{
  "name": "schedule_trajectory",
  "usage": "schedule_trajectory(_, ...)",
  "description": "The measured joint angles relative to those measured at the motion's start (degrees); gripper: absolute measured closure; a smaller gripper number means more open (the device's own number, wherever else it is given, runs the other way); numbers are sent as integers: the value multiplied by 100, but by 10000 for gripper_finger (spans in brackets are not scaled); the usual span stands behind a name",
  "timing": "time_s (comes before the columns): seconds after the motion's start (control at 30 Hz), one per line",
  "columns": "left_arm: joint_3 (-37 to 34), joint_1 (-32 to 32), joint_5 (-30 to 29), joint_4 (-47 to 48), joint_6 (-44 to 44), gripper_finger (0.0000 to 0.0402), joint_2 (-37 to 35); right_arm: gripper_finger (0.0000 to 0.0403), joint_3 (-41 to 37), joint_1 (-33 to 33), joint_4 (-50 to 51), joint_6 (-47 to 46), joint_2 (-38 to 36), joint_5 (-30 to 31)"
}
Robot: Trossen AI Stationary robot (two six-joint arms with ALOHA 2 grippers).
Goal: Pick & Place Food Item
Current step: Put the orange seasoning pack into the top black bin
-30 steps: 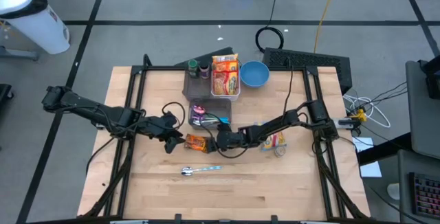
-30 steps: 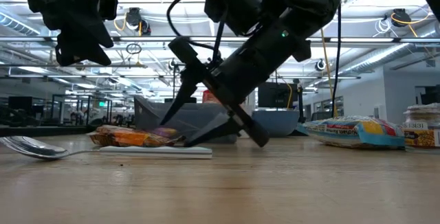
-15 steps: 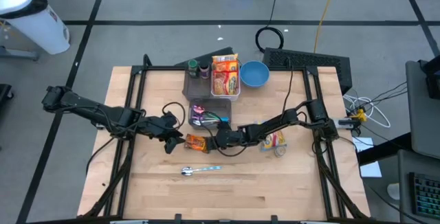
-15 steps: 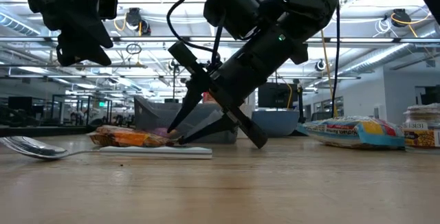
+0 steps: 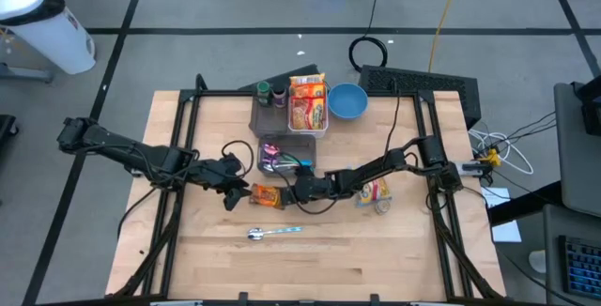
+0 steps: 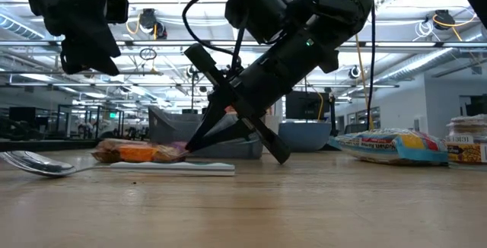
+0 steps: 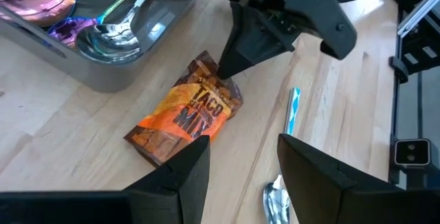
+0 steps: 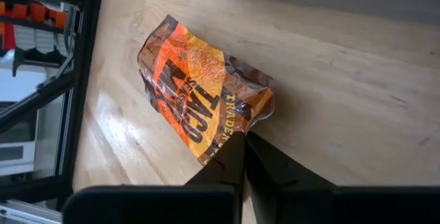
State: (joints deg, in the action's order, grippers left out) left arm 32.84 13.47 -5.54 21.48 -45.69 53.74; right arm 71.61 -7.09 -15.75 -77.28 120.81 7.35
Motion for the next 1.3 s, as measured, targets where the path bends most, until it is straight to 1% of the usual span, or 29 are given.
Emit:
schedule_trajectory(0.13, 0, 0, 1, 6, 0, 222, 0, 402, -10, 0, -70, 139, -33, -24)
schedule_trajectory(0.33, 0, 0, 30, 9, 9, 222, 0, 402, -33, -1, -246, 717, -158, -464)
schedule_trajectory(0.4, 0, 0, 93, 9, 38, 222, 0, 402, -25, -36, -231, 914, -266, -478)
schedule_trajectory(0.57, 0, 0, 265, -17, 61, 222, -18, 403, -24, -90, 71, 1657, -675, -504)
schedule_trajectory(0.8, 20, 0, 404, -299, 329, 222, -114, 403, -14, -63, 914, 2864, -1511, -692)
schedule_trajectory(0.93, 286, -81, 401, -471, 843, 222, -128, 403, -13, 31, 1237, 3375, -1973, -1089)
schedule_trajectory(1.17, 1181, -502, 249, -529, 2232, 222, -119, 403, -11, 222, 1572, 4006, -2706, -1690)
schedule_trajectory(1.3, 1593, -781, 354, -509, 2559, 222, -12, 403, -11, 347, 1764, 4313, -3117, -2198)
